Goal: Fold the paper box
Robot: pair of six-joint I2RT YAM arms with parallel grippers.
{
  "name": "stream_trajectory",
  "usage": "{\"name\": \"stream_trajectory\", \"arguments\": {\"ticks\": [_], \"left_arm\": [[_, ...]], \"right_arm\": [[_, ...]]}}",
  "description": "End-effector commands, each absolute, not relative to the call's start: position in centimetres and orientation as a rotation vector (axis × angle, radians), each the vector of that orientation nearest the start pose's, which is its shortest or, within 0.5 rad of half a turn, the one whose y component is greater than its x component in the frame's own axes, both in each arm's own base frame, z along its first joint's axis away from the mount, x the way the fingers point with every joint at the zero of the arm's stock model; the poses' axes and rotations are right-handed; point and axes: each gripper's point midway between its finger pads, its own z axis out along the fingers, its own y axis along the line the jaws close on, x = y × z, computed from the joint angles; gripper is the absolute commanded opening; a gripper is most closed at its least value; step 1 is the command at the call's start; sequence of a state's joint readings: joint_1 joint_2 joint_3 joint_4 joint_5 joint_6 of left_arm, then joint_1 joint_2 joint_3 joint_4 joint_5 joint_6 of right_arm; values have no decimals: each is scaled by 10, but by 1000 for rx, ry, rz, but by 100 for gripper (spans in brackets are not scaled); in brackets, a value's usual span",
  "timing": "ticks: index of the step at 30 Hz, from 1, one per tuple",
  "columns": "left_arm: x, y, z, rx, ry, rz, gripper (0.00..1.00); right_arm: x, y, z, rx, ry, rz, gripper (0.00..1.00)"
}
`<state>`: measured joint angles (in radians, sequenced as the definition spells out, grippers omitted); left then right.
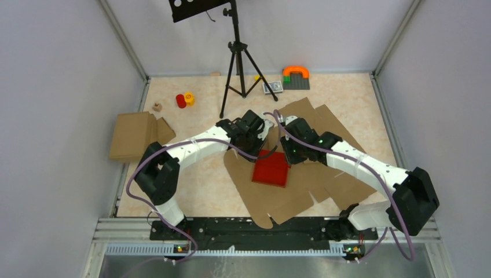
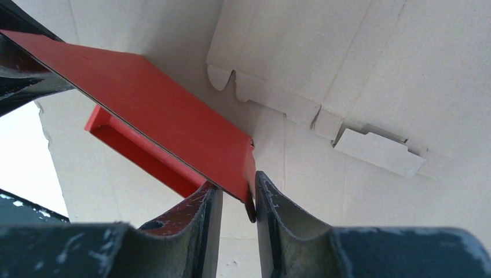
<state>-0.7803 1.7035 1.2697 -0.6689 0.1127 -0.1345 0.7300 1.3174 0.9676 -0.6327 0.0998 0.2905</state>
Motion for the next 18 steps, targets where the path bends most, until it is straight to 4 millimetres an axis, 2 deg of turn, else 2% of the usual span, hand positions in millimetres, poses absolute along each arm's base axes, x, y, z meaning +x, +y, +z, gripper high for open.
{"name": "stream_trajectory", "arguments": {"ticks": [1, 12, 18], "left_arm": [[254, -296, 101, 896, 2560, -500, 24], [251, -306, 107, 861, 2548, -584, 10], [251, -310, 106, 814, 2554, -614, 8]], "right_arm": [[241, 214, 118, -505, 2469, 341, 26], [242, 218, 122, -351, 2458, 400, 5], [248, 218, 129, -271, 2422, 408, 4]]}}
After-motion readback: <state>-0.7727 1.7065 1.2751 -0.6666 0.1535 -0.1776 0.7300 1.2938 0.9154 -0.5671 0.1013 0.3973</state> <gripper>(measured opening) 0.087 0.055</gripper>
